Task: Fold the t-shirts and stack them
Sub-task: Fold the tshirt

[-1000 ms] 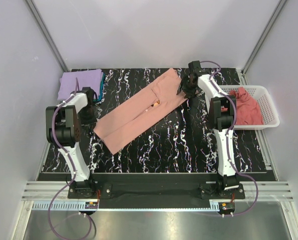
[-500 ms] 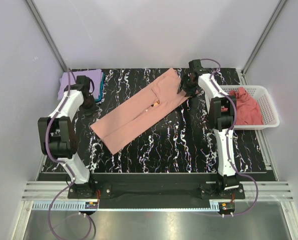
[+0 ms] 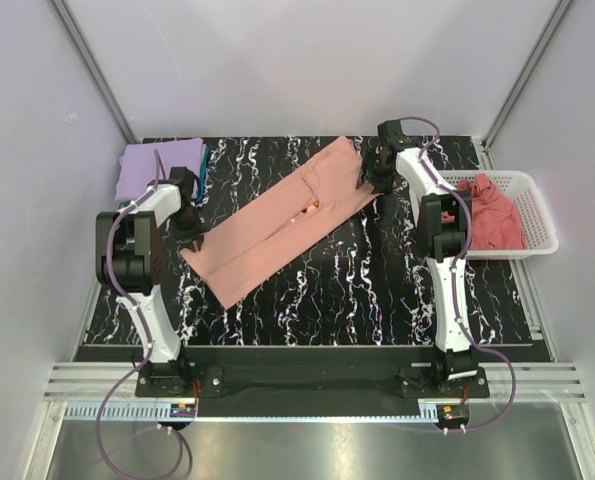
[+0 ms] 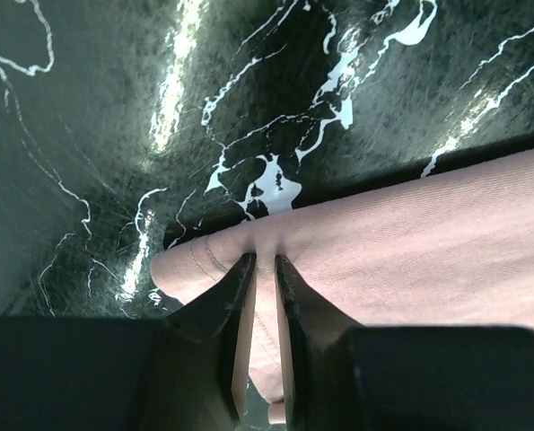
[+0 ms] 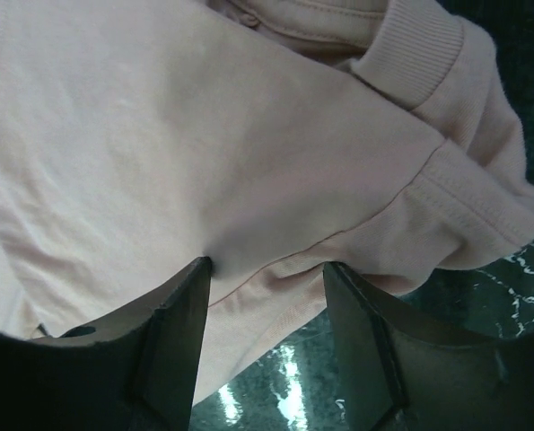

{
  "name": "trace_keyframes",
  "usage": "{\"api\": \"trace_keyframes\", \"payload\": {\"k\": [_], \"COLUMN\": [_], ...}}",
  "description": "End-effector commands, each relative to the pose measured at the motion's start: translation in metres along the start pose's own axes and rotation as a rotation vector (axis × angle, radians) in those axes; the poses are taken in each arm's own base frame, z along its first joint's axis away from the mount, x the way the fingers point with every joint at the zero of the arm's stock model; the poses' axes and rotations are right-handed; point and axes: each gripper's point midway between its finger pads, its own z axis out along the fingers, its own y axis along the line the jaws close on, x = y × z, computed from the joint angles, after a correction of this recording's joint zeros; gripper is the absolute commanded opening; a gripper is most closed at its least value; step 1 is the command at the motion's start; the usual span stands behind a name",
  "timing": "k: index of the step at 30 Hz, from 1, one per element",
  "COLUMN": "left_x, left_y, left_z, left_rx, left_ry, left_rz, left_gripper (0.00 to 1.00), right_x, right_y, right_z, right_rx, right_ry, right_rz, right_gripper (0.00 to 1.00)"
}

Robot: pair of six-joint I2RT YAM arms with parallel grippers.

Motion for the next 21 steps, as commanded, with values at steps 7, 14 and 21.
{"api": "trace_keyframes", "payload": {"k": [7,14,21], "left_x": [0.070,0.104,0.142], "left_y": [0.030,0.020,-0.004], "left_z": [0.007,0.003,-0.009], "left_rx": [-0.159,-0.120,-0.030], "left_ry": [0.096,0.145,0.180], "left_rz": [-0.032,-0.064,-0.055], "left_gripper": [0.22,0.23,0.24], "right_x": [-0.033,-0.044,-0.023], "right_y": [-0.026,0.016,0.004], "right_z": [-0.009,-0.049,-0.052], "right_rx": [-0.003,-0.169,-0.085], "right_ry": [-0.074,-0.108,-0.049], "right_rz": [-0.120,-0.060,0.114], "right_gripper": [0.65,0.73,0.65]}}
